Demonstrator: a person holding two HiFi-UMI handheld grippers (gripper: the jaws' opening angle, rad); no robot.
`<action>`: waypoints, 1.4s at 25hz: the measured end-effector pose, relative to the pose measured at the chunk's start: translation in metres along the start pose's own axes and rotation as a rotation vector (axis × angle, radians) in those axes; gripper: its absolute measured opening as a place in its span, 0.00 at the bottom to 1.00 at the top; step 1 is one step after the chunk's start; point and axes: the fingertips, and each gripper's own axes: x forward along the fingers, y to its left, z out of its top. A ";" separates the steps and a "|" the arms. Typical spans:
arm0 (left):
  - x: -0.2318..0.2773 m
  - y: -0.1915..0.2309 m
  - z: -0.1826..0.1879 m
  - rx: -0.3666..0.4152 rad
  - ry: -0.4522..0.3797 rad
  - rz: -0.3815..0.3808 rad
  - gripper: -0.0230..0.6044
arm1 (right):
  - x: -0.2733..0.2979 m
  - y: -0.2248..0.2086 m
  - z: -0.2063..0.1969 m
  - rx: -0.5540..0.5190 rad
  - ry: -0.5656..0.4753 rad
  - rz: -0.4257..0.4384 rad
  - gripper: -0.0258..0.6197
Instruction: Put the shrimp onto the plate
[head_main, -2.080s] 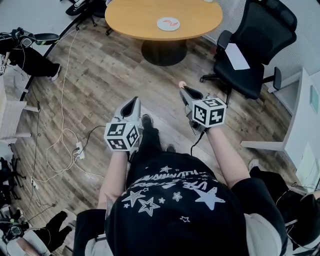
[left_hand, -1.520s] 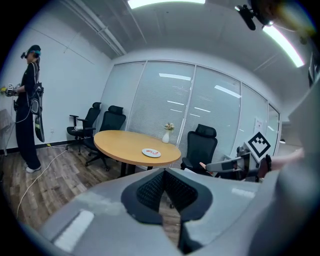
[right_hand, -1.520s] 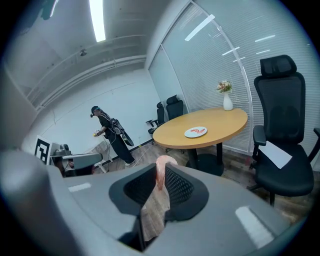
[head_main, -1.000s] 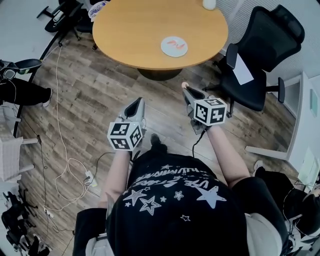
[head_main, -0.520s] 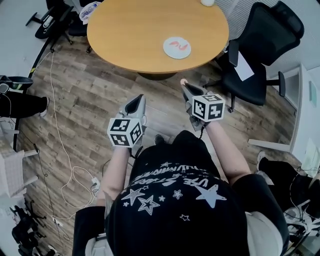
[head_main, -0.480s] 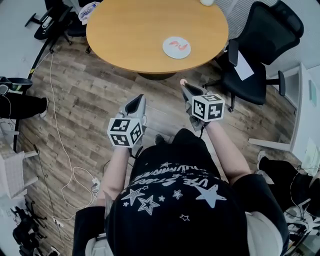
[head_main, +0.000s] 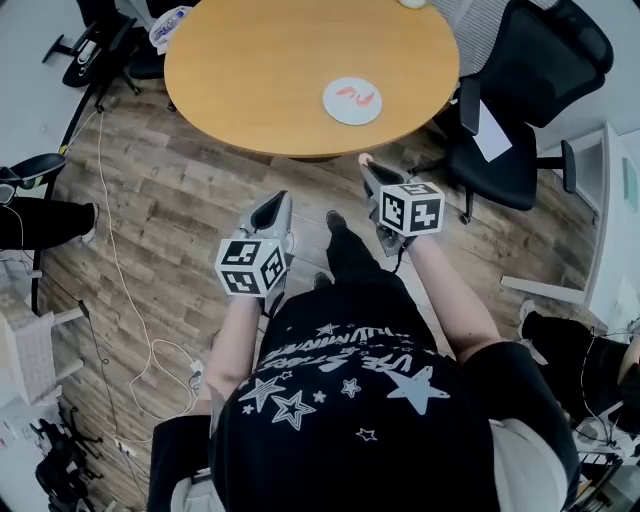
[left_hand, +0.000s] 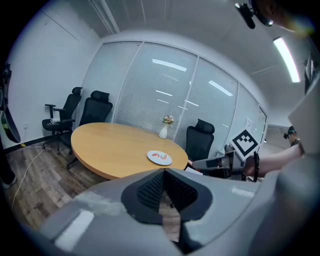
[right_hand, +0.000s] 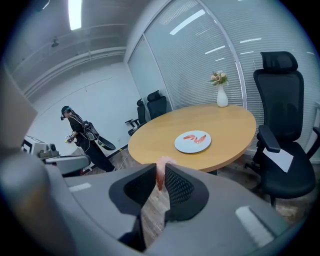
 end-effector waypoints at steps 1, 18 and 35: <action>0.005 0.003 0.002 -0.001 0.001 0.004 0.04 | 0.006 -0.003 0.003 0.000 0.002 0.001 0.13; 0.102 0.053 0.041 -0.030 0.053 0.018 0.04 | 0.107 -0.052 0.046 -0.037 0.118 -0.041 0.13; 0.156 0.080 0.056 -0.071 0.085 0.031 0.04 | 0.167 -0.092 0.054 -0.042 0.228 -0.106 0.13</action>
